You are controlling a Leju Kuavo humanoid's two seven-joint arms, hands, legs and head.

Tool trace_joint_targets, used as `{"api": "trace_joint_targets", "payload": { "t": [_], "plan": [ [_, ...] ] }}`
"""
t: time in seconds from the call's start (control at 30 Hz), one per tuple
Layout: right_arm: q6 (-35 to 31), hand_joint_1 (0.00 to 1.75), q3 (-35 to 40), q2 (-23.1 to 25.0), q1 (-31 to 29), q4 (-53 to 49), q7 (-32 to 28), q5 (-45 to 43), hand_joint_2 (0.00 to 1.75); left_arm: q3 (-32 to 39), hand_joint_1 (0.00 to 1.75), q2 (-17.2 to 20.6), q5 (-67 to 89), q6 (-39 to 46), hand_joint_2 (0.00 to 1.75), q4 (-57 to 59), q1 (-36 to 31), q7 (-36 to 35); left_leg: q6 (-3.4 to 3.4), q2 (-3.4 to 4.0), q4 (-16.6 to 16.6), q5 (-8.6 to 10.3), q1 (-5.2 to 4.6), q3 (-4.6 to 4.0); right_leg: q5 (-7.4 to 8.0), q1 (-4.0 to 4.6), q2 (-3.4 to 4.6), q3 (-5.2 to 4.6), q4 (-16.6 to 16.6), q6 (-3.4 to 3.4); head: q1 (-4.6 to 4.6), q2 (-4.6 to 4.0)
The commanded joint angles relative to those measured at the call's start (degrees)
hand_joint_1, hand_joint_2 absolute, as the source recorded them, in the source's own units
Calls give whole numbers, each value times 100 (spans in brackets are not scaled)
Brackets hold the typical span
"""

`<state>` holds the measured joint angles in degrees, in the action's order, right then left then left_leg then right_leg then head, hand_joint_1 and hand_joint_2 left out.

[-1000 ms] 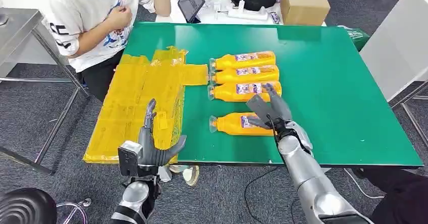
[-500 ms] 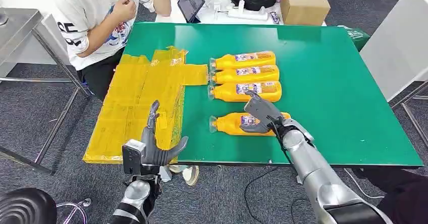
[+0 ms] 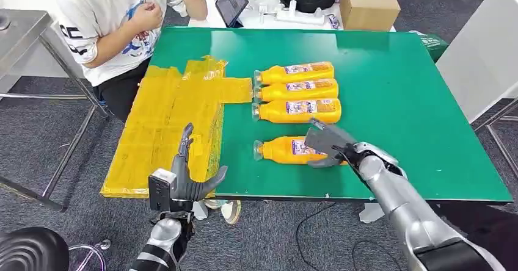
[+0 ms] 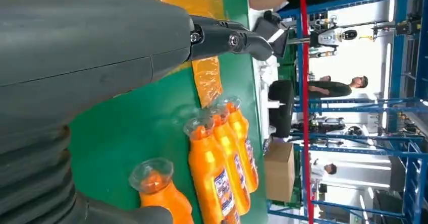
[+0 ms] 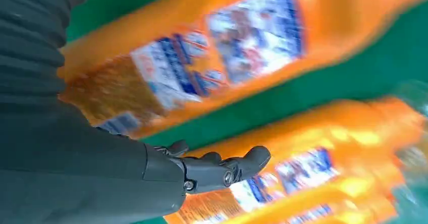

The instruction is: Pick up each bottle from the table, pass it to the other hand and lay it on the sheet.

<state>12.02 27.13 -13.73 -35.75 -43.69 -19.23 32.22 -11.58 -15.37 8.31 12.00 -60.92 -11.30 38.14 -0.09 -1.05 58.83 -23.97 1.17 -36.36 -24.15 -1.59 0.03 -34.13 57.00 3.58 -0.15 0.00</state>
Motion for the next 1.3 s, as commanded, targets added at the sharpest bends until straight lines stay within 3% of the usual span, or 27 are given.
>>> {"api": "trace_joint_targets", "payload": {
  "t": [0.03, 0.87, 0.9, 0.93, 0.97, 1.3],
  "plan": [
    [-68, 0, 947, -343, -227, 257, 217, 79, 175, 54, 0, 36, -12, -14, 175, 387, -204, -69, 5, 11, -2, -4, 0, 13, -1, 4, 5, 11, -4, -13, 0, 0],
    [-539, 3, 1554, 0, -343, 1202, 945, 670, 175, 3, 0, 9, -69, -34, 175, 392, -135, -210, 6, 12, -11, -3, 7, 38, 0, 12, 1, 39, -16, -23, 0, 0],
    [-549, 30, 1553, 11, -333, 1213, 948, 677, 175, 5, 0, 6, -76, -36, 175, 396, -134, -216, 5, 7, -8, -3, 5, 33, -1, 9, -1, 34, -13, -17, 0, 0],
    [-577, 152, 1563, 13, -320, 1210, 967, 709, 175, 11, 0, 3, -87, -36, 175, 390, -126, -222, 4, 5, -6, -2, 5, 27, 0, 8, -2, 29, -10, -13, 2, 0],
    [-590, 175, 1582, -8, -305, 1195, 986, 745, 175, 18, 0, 2, -84, -29, 175, 385, -107, -228, 5, 9, -9, -3, 6, 35, 0, 10, 0, 36, -14, -18, -2, 0],
    [-604, 175, 1427, -330, -163, 610, 766, 620, 175, 50, 0, 0, -69, -38, 175, 384, -73, -179, 9, 2, -11, -3, 9, 43, -2, 15, -10, 48, -20, -26, 0, 0]
  ]
}}
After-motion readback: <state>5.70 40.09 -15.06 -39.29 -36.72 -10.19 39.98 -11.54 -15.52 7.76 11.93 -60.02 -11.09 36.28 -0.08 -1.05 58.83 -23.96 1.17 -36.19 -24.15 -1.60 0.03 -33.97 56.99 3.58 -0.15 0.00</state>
